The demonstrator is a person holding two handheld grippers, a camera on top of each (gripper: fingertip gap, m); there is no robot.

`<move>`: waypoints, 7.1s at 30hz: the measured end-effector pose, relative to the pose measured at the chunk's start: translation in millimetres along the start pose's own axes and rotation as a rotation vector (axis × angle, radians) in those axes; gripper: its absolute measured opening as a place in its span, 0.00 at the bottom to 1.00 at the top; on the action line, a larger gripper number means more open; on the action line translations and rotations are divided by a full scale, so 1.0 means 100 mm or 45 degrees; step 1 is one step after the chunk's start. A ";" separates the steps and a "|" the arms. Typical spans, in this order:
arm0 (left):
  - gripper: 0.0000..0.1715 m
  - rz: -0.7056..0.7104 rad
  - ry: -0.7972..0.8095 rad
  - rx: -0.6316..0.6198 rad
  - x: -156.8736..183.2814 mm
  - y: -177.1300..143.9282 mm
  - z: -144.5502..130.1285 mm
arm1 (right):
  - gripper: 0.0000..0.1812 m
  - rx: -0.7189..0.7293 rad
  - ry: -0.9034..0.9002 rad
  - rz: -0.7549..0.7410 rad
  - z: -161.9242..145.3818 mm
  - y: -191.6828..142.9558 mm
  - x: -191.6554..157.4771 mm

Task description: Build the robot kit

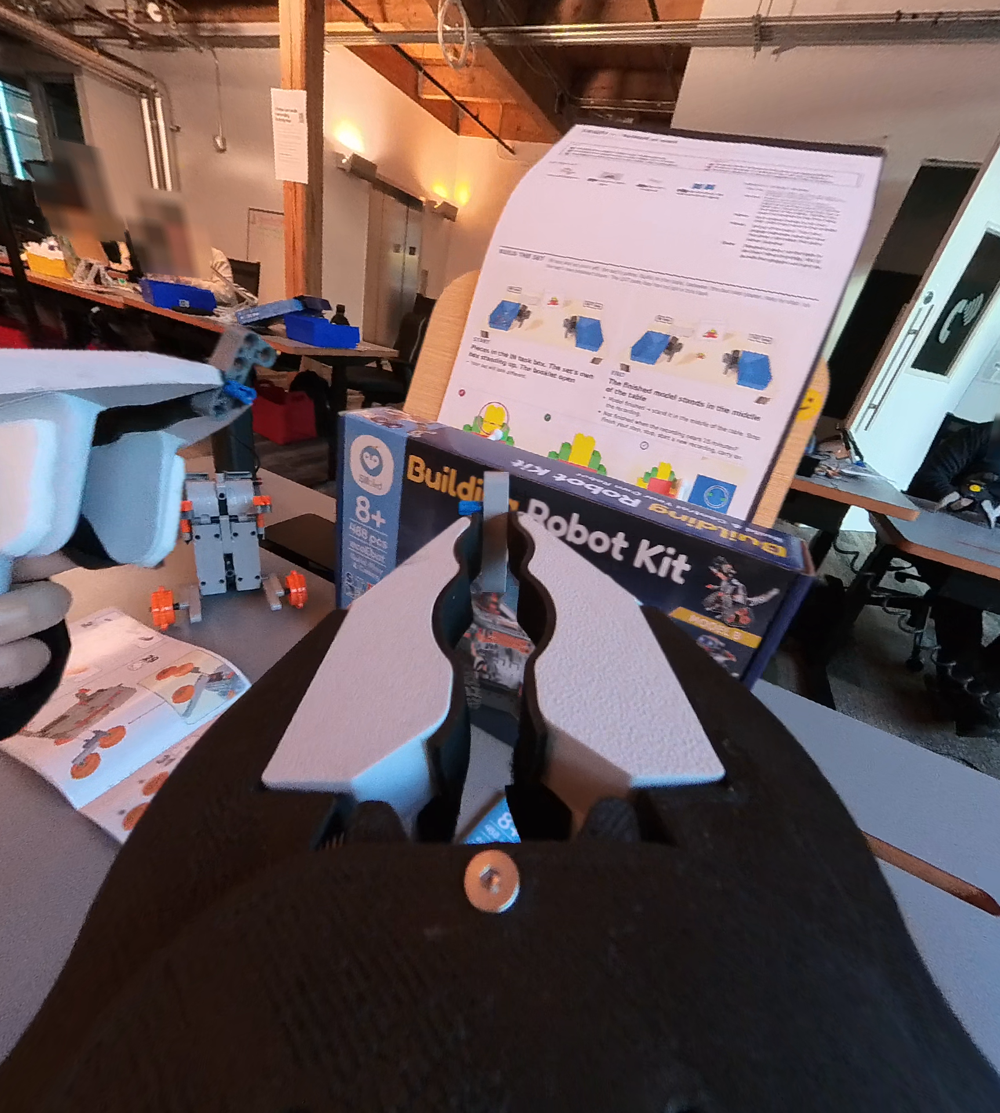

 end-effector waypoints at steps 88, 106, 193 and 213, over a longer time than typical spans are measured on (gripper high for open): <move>0.02 0.119 0.259 0.207 -0.13 0.06 -0.49 | 0.03 -0.107 0.087 0.012 -0.03 -0.02 -0.61; 0.02 0.248 0.436 0.171 -0.08 0.06 -0.53 | 0.03 -0.113 0.114 0.002 -0.08 -0.02 -0.65; 0.12 0.707 -0.692 -1.016 0.23 -1.26 -1.60 | 0.03 -0.432 -0.215 0.511 -0.07 -0.03 -0.16; 0.23 0.306 0.077 -0.353 0.68 -0.44 0.00 | 0.03 0.222 -0.311 0.552 0.12 -0.28 -0.93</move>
Point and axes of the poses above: each gripper's, where its closed fingertips meet, y out along the fingers, z out of its top, x = y × z across the jaws, the point moved 9 cm from there along -y, back along the fingers, and after that the axes turned 13 degrees about -z, right-handed, at the moved point
